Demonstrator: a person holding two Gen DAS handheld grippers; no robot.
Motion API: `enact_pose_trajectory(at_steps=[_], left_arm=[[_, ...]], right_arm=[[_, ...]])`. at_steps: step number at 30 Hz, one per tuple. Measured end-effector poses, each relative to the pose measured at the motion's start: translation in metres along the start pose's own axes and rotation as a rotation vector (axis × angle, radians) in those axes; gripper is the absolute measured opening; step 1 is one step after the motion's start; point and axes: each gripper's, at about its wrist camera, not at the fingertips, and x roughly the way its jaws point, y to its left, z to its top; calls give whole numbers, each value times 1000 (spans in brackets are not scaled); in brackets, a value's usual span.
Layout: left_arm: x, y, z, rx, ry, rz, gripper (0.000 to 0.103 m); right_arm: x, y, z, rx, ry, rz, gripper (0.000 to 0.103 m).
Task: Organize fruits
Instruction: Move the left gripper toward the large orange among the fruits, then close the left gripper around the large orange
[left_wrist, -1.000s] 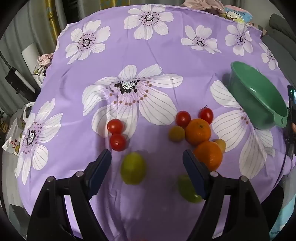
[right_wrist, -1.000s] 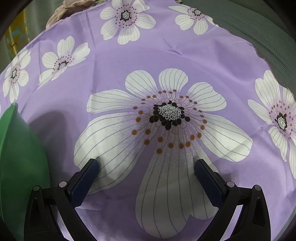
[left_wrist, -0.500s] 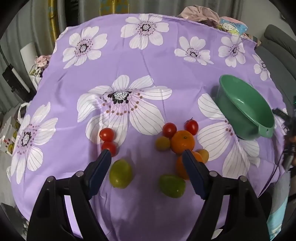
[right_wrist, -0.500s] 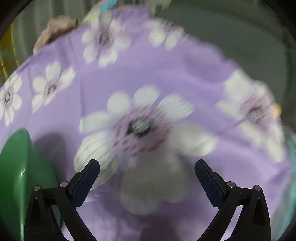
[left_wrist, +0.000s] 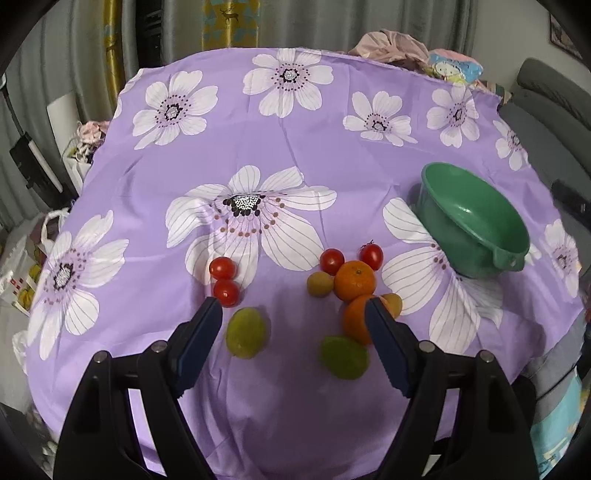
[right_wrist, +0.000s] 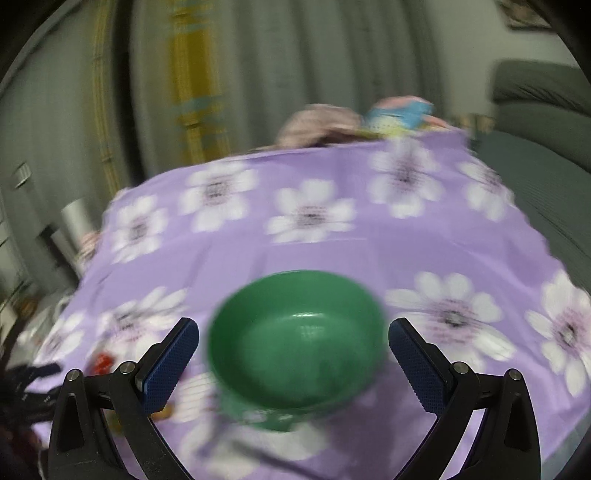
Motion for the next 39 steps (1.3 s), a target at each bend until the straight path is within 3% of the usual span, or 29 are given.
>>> enact_pose_trajectory(at_steps=[8,10,14,22,26,30,39], left_arm=[[2,43,-17,-206,51,-172,81],[3,53,-22,-261,68,-229,81],[2,59,-30,-267,82,-252,81],[9,49,-43,-183,133,-337,80],[16,46,-41,-182,158,-380,79],[19,44,-36,-196,169,-410,79],[35,32,-18,-174,198,-418,79]], right_arm=[[19,80,-44,-102,106,318,103],[21,92,-56,-121,128,356,103],[24,102,-73,-90,186,438,103],[46,114,-92,-91,362,450,103],[51,110,-96,-54,386,463,102],[56,108,-99,-56,395,442,90],[81,99,-106,71,473,423,72]])
